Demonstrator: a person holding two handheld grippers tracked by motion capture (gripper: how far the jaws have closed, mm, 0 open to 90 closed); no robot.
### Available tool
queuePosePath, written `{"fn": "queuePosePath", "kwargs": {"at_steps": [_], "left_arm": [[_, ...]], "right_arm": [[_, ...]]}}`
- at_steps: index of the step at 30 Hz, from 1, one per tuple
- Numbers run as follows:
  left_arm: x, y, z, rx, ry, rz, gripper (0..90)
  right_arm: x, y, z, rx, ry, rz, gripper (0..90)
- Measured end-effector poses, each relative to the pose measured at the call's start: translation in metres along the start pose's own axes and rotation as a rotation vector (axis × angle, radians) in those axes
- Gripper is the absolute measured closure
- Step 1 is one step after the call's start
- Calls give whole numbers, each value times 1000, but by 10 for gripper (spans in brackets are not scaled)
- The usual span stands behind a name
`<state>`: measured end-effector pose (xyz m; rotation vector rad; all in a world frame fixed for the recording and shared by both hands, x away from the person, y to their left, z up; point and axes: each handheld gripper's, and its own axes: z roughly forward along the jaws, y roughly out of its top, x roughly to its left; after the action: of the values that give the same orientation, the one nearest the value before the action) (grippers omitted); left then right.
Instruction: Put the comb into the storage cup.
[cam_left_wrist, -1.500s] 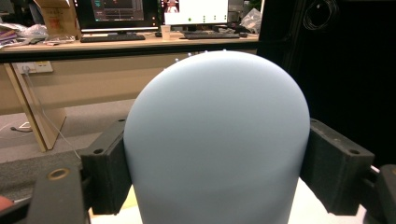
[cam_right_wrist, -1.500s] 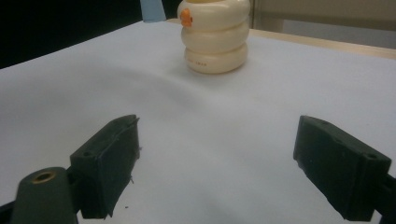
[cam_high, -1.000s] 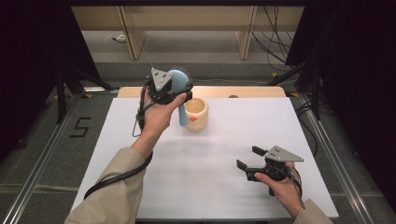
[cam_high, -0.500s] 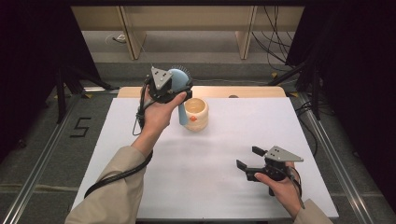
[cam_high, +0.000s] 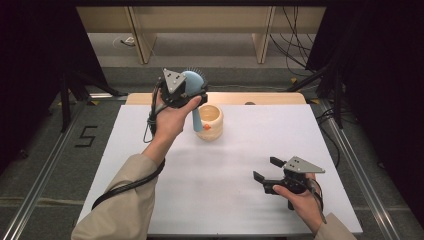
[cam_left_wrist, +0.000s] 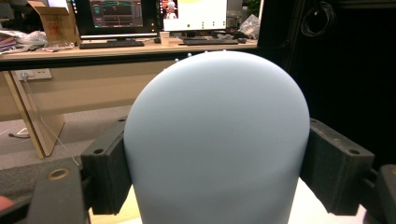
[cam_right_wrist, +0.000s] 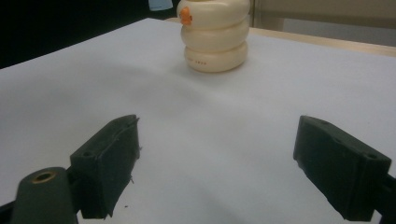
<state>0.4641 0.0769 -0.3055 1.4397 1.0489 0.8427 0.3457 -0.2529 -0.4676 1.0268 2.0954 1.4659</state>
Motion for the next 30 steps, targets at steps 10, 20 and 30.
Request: {"fn": "queuePosePath", "kwargs": {"at_steps": [10, 20, 30], "left_arm": [[0, 2, 1, -1, 0, 2, 197], [-1, 5, 3, -8, -2, 6, 197], [-1, 6, 7, -13, -7, 4, 197]], "right_arm": [[0, 0, 0, 0, 1, 1, 153], [0, 0, 0, 0, 1, 4, 153], [0, 0, 0, 0, 2, 5, 153]]}}
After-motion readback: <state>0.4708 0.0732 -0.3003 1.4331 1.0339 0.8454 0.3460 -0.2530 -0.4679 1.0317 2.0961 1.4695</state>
